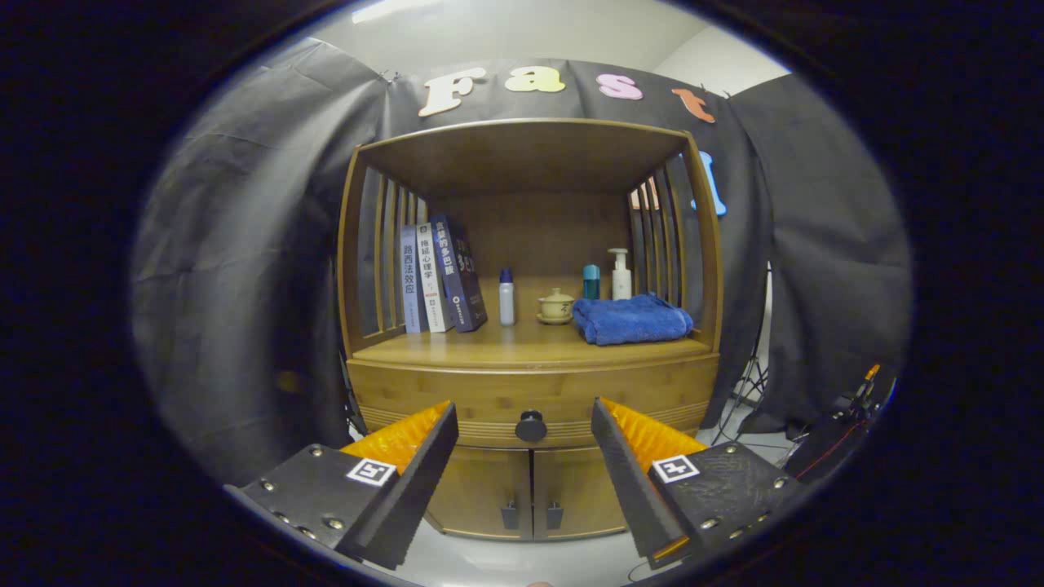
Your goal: Pull open the drawer, take out the items inside it, and place them on the countertop above the cabinet.
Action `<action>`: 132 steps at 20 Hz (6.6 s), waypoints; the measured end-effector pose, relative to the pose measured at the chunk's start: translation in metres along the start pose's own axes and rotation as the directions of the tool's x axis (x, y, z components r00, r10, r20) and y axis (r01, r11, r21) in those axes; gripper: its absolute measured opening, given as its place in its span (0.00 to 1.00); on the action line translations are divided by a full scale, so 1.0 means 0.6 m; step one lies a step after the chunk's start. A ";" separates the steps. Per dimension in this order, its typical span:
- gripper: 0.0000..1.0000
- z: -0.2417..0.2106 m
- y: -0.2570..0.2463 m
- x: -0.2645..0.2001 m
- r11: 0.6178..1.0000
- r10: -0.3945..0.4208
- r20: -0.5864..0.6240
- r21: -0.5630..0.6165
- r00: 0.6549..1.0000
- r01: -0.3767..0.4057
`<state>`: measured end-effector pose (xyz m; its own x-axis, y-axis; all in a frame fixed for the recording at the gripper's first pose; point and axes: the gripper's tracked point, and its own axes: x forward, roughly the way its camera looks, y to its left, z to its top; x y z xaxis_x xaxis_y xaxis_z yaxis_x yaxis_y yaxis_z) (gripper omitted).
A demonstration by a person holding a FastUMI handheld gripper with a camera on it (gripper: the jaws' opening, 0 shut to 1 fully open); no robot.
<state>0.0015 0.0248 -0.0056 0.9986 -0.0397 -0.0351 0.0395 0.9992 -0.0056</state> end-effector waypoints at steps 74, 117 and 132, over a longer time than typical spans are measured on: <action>1.00 -0.036 0.005 -0.085 1.000 0.005 -0.151 -0.006 0.989 -0.006; 0.13 -0.052 0.058 0.148 0.980 0.197 -0.557 0.084 0.807 -0.181; 0.13 0.070 0.015 0.305 0.998 0.067 -0.333 0.024 0.940 -0.063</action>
<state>0.1862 0.0267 0.0297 0.9299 0.0284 -0.3666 -0.0222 0.9995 0.0210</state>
